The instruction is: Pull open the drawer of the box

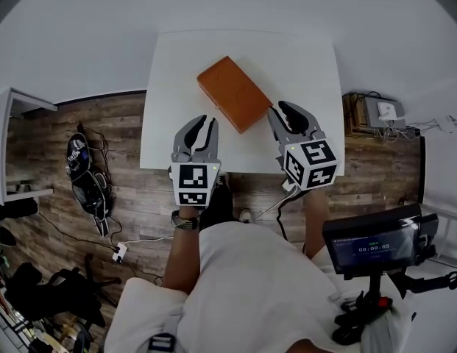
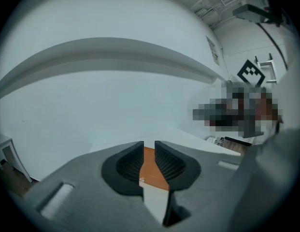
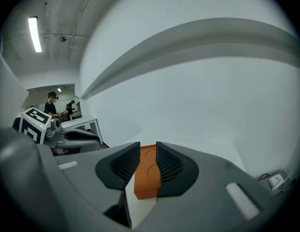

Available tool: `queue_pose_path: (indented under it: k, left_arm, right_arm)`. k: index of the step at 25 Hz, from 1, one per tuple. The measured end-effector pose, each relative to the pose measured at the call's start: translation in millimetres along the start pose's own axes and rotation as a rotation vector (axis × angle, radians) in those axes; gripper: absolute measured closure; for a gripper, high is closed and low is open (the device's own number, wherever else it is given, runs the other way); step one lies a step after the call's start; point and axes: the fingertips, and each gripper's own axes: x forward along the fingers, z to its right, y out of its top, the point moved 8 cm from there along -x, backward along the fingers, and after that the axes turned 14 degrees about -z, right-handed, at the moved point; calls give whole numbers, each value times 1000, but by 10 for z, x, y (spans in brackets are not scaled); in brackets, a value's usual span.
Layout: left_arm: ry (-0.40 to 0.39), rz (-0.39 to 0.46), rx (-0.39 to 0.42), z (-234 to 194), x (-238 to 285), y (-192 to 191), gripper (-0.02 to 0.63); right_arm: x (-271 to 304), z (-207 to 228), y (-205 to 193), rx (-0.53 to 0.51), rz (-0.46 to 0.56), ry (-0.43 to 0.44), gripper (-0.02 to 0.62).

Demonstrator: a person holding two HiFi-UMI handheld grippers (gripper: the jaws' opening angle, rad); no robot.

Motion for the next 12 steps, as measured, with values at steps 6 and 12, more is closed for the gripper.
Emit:
queue_pose_path:
  k: [6,12]
  left_arm:
    - [-33,-62,-19,-250,466,-174,523]
    - [-54,-126,-29,-380,766,-382,523]
  right_arm:
    - [536,169,-62,31,-77,-5,480]
    - [849,270,-262,72,-163,-9,474]
